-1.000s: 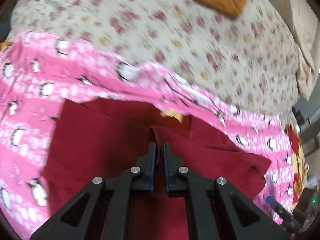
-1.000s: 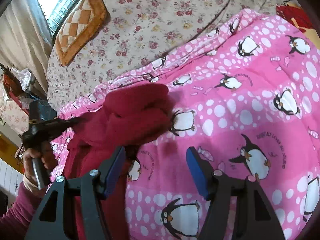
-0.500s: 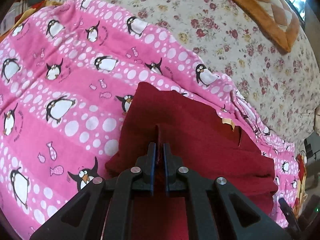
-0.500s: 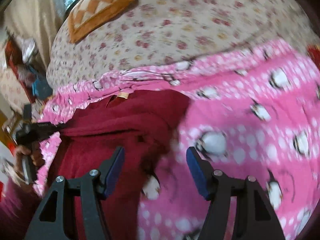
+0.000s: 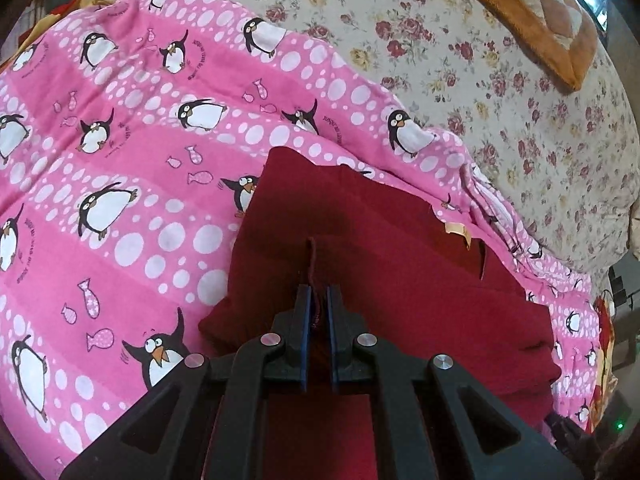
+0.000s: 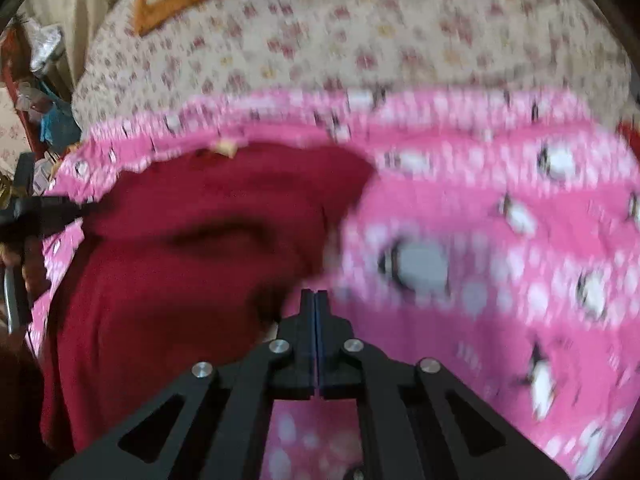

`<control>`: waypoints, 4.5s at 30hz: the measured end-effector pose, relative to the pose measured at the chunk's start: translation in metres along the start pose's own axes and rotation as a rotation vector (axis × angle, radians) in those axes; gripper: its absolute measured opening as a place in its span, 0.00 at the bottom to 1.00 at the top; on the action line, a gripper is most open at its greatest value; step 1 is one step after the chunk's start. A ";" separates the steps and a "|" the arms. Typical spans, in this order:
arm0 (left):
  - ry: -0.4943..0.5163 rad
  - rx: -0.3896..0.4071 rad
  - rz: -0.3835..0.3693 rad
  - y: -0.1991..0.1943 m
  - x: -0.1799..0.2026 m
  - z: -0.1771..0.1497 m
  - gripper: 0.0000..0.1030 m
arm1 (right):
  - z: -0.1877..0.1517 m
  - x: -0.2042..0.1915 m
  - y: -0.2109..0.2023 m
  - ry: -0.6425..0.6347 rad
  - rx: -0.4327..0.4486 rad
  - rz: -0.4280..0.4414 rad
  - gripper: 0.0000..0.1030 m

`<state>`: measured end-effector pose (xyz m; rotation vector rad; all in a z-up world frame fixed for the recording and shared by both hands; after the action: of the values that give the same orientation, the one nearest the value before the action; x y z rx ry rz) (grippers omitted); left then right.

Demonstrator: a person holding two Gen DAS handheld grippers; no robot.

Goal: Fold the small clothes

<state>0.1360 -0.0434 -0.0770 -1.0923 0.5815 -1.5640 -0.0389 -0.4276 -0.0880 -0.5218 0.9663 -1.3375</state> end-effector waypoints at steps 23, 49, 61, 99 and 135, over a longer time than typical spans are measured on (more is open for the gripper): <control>0.005 -0.023 0.020 0.007 -0.001 -0.003 0.00 | 0.002 -0.015 0.020 -0.093 -0.017 -0.013 0.09; 0.119 -0.037 0.042 0.020 0.022 -0.012 0.00 | 0.124 0.040 0.071 0.102 0.143 -0.038 0.09; 0.108 -0.027 0.049 0.021 0.022 -0.012 0.00 | 0.102 0.028 0.039 0.083 0.105 -0.015 0.35; 0.192 0.025 0.054 -0.007 0.030 -0.038 0.28 | 0.034 -0.016 0.004 0.016 -0.054 -0.066 0.59; 0.065 0.043 -0.041 -0.154 -0.027 -0.185 0.28 | -0.149 -0.235 -0.070 -0.319 -0.201 0.561 0.50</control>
<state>-0.1007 -0.0056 -0.0446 -1.0300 0.5695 -1.6449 -0.1886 -0.1864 -0.0460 -0.5448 0.8965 -0.6363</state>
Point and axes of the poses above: each gripper's, at about its wrist camera, not at the fingertips, and y roughly the way its jaws point, x to its right, z to its top, the point moved 6 cm from there along y, roughly the way its jaws point
